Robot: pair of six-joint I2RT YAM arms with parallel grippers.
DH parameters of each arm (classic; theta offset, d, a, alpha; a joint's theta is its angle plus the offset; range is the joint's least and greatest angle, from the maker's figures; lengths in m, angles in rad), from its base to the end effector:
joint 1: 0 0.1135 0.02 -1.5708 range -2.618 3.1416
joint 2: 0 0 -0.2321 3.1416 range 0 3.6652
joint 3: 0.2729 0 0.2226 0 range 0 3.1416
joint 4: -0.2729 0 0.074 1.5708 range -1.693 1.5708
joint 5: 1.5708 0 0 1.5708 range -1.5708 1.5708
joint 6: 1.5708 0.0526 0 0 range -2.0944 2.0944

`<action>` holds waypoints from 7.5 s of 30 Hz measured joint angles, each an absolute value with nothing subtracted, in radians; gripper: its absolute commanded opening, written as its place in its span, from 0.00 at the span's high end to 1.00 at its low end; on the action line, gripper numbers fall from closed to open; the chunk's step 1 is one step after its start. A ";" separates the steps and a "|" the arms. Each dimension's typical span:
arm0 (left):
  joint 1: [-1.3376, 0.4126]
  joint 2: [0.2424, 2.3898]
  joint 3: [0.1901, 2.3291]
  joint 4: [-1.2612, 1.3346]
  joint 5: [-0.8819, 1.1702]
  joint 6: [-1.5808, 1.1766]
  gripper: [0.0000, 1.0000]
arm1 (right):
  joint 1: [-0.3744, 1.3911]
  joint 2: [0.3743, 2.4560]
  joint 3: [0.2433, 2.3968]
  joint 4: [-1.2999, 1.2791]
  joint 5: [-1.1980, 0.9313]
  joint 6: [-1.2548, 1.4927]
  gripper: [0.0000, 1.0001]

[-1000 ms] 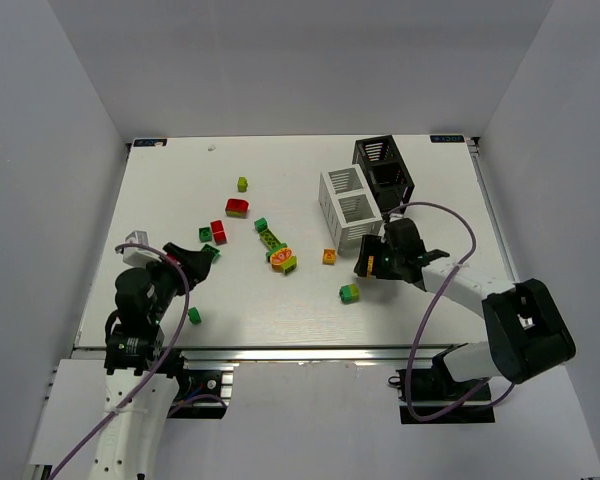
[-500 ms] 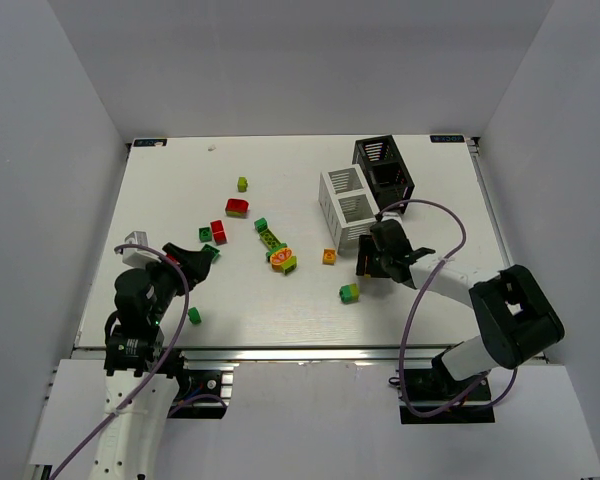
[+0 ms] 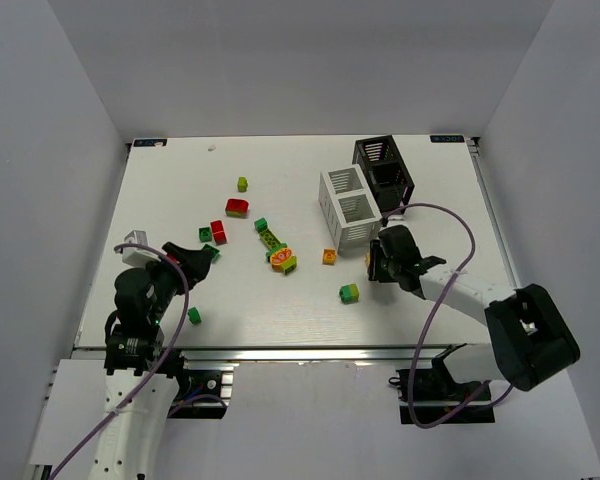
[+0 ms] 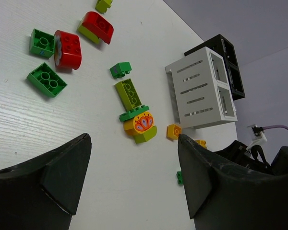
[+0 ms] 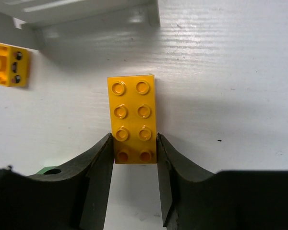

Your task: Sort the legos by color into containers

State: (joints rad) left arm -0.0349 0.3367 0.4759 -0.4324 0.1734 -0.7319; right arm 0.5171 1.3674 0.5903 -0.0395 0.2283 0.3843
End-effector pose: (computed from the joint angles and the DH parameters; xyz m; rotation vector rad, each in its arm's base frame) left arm 0.1249 -0.0134 0.2430 -0.5373 1.8407 -0.6859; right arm 0.2265 0.1151 0.1420 -0.0497 2.3657 0.1638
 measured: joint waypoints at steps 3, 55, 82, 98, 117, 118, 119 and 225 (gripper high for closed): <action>-0.035 0.347 0.476 -0.418 0.174 -0.735 0.18 | 0.509 1.311 0.591 -0.058 0.199 0.355 0.97; -0.035 0.388 0.476 -0.368 0.218 -0.761 0.18 | 0.097 2.075 1.719 0.031 -0.422 -0.105 0.81; -0.035 0.596 0.544 -0.356 0.216 -0.770 0.79 | 0.086 1.956 1.588 0.047 -0.687 -0.279 0.11; -0.256 1.081 0.728 -0.471 0.079 -0.720 0.29 | 0.121 1.382 1.148 -0.267 -0.980 -0.673 0.28; -0.593 1.239 0.806 -0.363 -0.096 -0.828 0.28 | 0.161 1.148 0.943 -0.516 -0.933 -0.796 0.24; -0.598 1.242 0.806 -0.358 -0.101 -0.832 0.28 | 0.166 1.134 0.932 -0.530 -0.928 -0.803 0.24; -0.603 1.246 0.806 -0.355 -0.105 -0.837 0.28 | 0.169 1.120 0.921 -0.540 -0.924 -0.809 0.24; -0.644 1.941 1.316 -0.676 -0.341 -1.011 0.11 | 0.173 1.003 0.753 -0.437 -0.810 -0.616 0.22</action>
